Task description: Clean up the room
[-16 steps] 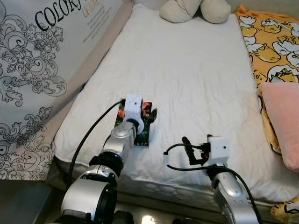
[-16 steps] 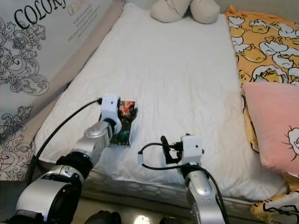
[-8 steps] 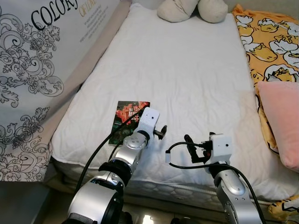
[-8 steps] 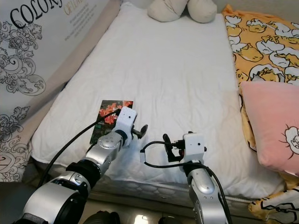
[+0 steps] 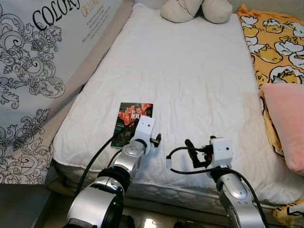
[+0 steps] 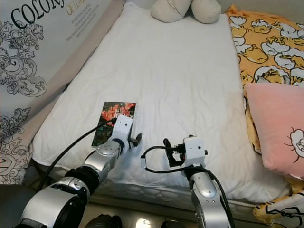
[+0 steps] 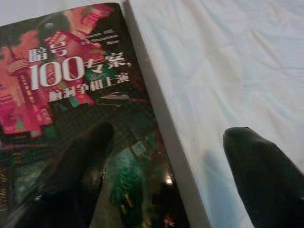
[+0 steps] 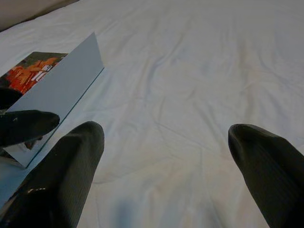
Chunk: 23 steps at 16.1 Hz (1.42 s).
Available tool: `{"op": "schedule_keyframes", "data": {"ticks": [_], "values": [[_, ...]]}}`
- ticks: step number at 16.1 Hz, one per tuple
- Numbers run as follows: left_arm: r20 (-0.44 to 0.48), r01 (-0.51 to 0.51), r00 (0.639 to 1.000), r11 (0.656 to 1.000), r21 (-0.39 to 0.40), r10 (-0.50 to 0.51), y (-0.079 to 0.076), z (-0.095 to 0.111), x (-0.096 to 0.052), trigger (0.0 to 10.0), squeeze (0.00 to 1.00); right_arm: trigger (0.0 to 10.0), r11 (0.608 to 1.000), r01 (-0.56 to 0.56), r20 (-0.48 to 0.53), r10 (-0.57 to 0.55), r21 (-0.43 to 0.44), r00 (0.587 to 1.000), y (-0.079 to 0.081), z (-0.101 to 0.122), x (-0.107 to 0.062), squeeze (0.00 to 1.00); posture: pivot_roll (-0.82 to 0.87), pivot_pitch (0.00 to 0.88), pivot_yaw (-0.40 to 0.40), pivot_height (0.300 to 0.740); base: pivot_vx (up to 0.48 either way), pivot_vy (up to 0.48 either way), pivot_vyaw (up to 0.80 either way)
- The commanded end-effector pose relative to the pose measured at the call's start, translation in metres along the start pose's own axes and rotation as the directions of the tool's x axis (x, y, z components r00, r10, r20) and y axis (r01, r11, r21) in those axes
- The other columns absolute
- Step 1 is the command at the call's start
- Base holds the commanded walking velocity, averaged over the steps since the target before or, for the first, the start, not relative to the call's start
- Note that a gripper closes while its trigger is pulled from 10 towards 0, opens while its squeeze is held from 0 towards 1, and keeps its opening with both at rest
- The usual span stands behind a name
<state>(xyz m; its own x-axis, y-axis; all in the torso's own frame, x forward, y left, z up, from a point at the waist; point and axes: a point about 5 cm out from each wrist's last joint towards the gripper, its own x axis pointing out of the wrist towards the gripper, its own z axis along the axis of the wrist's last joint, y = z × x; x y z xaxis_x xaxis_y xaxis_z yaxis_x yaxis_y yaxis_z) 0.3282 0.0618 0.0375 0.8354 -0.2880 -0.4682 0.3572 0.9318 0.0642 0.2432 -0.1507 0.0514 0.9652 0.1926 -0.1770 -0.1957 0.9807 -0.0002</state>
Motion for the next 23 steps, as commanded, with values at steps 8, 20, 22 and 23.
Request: {"op": "schedule_keyframes", "data": {"ticks": [8, 20, 22, 23], "values": [[-0.043, 0.003, 0.999, 0.999, 0.038, -0.002, 0.006, -0.016, -0.003, 0.0, 0.00, 10.0, 1.000, -0.003, -0.014, 0.003, -0.015, 1.000, -0.001, -0.001, 0.002, 0.00, -0.07, 0.066, -0.002, 0.740, 0.000, 0.000, 0.00], [0.011, 0.019, 1.000, 0.990, 0.139, -0.021, 0.008, -0.006, -0.002, 0.0, 0.00, 10.0, 1.000, 0.002, -0.025, -0.002, -0.016, 1.000, 0.000, -0.004, 0.001, 0.00, -0.07, 0.074, 0.000, 0.740, 0.000, 0.000, 0.00], [0.023, 0.014, 1.000, 0.991, 0.130, -0.017, 0.010, -0.003, -0.002, 0.0, 0.00, 10.0, 1.000, 0.002, -0.026, -0.003, -0.016, 1.000, 0.000, -0.004, 0.001, 0.00, -0.07, 0.074, 0.000, 0.740, 0.000, 0.000, 0.00], [0.027, 0.015, 0.999, 0.992, 0.123, -0.018, 0.011, -0.002, -0.002, 0.0, 0.00, 10.0, 1.000, 0.002, -0.027, -0.003, -0.017, 1.000, 0.000, -0.004, 0.002, 0.00, -0.07, 0.074, 0.001, 0.740, 0.000, 0.000, 0.00]]}}
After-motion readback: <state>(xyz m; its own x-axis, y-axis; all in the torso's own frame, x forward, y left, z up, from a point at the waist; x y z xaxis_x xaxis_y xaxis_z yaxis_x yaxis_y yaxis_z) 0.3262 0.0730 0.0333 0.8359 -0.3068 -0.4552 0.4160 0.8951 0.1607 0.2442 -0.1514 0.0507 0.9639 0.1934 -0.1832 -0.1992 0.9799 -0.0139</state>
